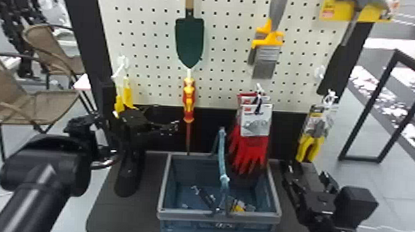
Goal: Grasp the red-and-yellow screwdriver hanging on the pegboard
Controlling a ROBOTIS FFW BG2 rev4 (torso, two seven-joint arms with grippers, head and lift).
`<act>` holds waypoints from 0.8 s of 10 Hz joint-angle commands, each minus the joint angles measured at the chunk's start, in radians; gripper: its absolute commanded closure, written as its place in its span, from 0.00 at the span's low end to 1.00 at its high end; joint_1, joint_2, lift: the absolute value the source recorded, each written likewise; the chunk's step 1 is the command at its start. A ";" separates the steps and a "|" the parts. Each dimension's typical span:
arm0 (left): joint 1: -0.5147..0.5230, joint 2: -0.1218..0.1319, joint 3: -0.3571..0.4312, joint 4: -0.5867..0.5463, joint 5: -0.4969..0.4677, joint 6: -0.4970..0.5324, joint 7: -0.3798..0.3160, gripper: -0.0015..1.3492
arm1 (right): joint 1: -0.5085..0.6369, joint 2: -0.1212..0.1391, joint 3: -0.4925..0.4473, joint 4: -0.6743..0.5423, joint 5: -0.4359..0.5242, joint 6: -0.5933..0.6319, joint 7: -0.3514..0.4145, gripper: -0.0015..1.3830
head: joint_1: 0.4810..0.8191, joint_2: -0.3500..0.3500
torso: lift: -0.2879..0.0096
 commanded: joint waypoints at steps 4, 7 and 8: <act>-0.135 0.009 -0.114 0.119 0.006 -0.031 -0.036 0.18 | -0.004 0.000 0.008 0.003 -0.002 -0.009 0.008 0.29 | 0.20 0.50 | 0.63; -0.204 0.003 -0.195 0.181 0.018 -0.032 -0.076 0.18 | -0.010 -0.002 0.014 0.011 -0.002 -0.009 0.016 0.29 | 0.20 0.50 | 0.63; -0.213 0.003 -0.212 0.183 0.021 -0.034 -0.077 0.18 | -0.013 -0.003 0.018 0.014 -0.003 -0.009 0.017 0.29 | 0.20 0.50 | 0.63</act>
